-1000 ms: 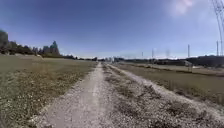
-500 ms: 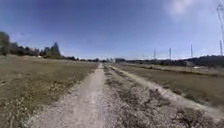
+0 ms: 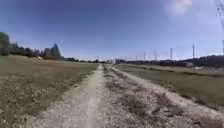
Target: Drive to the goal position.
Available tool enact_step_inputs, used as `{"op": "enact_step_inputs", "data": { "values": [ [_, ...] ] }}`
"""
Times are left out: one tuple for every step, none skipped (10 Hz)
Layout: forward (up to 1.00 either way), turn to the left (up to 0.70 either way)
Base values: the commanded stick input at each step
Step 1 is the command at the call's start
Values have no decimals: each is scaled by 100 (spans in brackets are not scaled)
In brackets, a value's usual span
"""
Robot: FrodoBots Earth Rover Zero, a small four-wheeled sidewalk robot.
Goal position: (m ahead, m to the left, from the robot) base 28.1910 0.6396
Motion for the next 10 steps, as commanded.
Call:
{"op": "enact_step_inputs", "data": {
  "values": [
    [70,0],
    [70,0],
    [70,0],
    [70,0],
    [70,0],
    [70,0],
    [70,0],
    [70,0],
    [70,0],
    [70,0]
  ]
}}
